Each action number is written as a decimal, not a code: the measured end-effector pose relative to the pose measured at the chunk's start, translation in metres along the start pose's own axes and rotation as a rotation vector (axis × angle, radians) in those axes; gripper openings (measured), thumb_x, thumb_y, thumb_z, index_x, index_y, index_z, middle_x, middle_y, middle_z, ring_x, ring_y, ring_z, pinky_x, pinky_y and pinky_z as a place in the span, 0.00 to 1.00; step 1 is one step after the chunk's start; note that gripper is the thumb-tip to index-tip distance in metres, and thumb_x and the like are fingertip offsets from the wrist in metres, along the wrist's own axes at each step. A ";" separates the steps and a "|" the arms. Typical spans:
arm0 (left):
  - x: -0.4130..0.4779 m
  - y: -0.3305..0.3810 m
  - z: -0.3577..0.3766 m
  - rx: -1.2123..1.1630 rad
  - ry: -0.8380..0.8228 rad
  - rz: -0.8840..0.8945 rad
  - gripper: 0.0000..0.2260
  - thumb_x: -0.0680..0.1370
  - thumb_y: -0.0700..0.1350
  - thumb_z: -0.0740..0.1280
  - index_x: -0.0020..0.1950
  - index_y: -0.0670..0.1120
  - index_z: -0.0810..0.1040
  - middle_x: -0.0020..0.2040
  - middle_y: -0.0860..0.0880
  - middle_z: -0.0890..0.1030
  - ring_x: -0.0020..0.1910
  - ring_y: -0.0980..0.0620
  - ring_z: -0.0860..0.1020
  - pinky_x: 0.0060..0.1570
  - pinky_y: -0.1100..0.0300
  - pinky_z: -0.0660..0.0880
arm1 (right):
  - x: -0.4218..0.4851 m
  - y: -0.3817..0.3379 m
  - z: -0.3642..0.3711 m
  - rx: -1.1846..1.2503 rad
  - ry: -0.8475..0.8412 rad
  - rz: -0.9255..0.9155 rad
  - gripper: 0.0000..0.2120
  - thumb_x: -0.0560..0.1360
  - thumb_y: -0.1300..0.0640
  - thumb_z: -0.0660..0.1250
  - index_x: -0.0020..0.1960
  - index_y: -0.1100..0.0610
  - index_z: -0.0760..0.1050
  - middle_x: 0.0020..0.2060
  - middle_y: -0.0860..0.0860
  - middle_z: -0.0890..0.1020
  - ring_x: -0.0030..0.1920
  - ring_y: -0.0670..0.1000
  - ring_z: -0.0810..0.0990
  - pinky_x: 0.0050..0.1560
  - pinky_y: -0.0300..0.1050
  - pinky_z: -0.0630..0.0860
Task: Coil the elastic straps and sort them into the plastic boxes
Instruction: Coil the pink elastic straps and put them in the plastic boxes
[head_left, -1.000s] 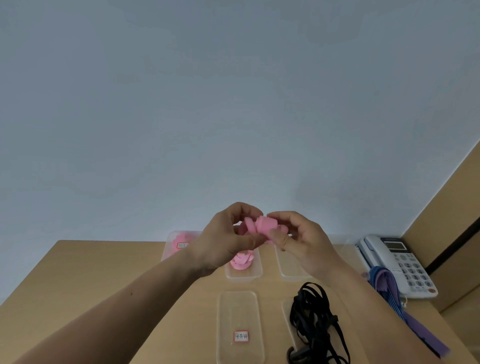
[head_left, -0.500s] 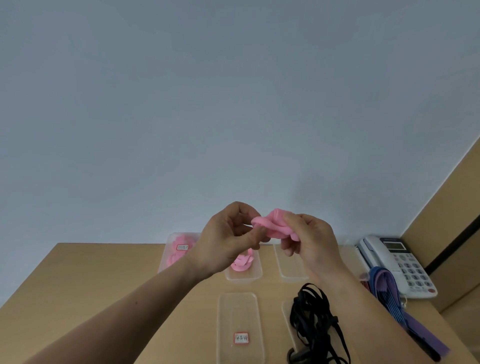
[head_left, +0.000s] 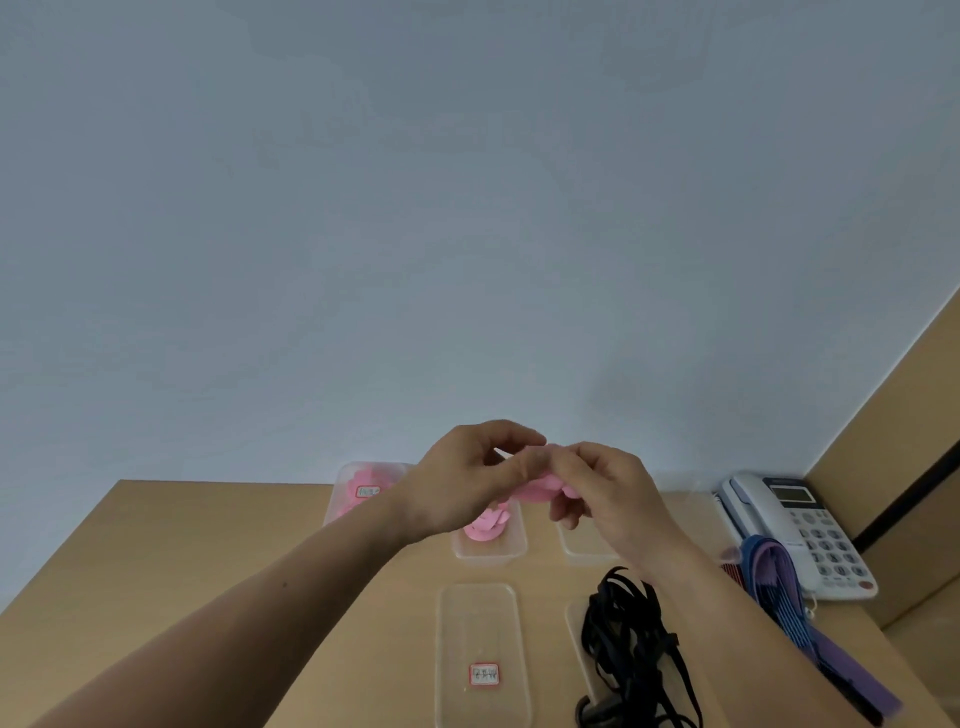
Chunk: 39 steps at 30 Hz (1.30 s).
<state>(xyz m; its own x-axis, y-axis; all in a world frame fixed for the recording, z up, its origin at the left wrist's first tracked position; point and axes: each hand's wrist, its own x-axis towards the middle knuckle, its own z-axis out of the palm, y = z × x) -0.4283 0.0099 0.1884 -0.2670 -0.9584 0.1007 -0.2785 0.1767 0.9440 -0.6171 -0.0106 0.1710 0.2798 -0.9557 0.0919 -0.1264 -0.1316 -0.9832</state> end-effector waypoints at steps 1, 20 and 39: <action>0.001 0.000 -0.001 0.021 -0.004 -0.005 0.15 0.77 0.56 0.68 0.59 0.50 0.80 0.50 0.49 0.85 0.48 0.42 0.83 0.53 0.44 0.79 | -0.001 0.001 0.001 0.029 0.007 -0.004 0.22 0.69 0.37 0.71 0.45 0.57 0.83 0.29 0.55 0.81 0.31 0.53 0.79 0.32 0.42 0.75; -0.003 -0.023 -0.012 -0.171 0.100 -0.112 0.11 0.79 0.51 0.70 0.50 0.43 0.83 0.44 0.42 0.85 0.38 0.45 0.82 0.40 0.52 0.80 | -0.006 0.015 0.004 -0.017 -0.004 -0.137 0.09 0.73 0.51 0.71 0.52 0.42 0.79 0.44 0.47 0.85 0.40 0.47 0.82 0.41 0.40 0.77; -0.018 -0.093 -0.052 -0.326 -0.038 -0.333 0.09 0.81 0.43 0.63 0.59 0.41 0.77 0.48 0.42 0.83 0.40 0.48 0.82 0.39 0.57 0.80 | 0.009 0.060 0.072 -1.032 0.126 -0.544 0.15 0.66 0.46 0.73 0.46 0.54 0.81 0.36 0.46 0.80 0.39 0.50 0.78 0.38 0.40 0.74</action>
<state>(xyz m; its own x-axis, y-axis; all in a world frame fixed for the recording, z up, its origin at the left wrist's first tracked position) -0.3499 -0.0007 0.1146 -0.2473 -0.9411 -0.2304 -0.0516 -0.2247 0.9731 -0.5533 -0.0077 0.1017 0.4462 -0.7192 0.5325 -0.7469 -0.6271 -0.2212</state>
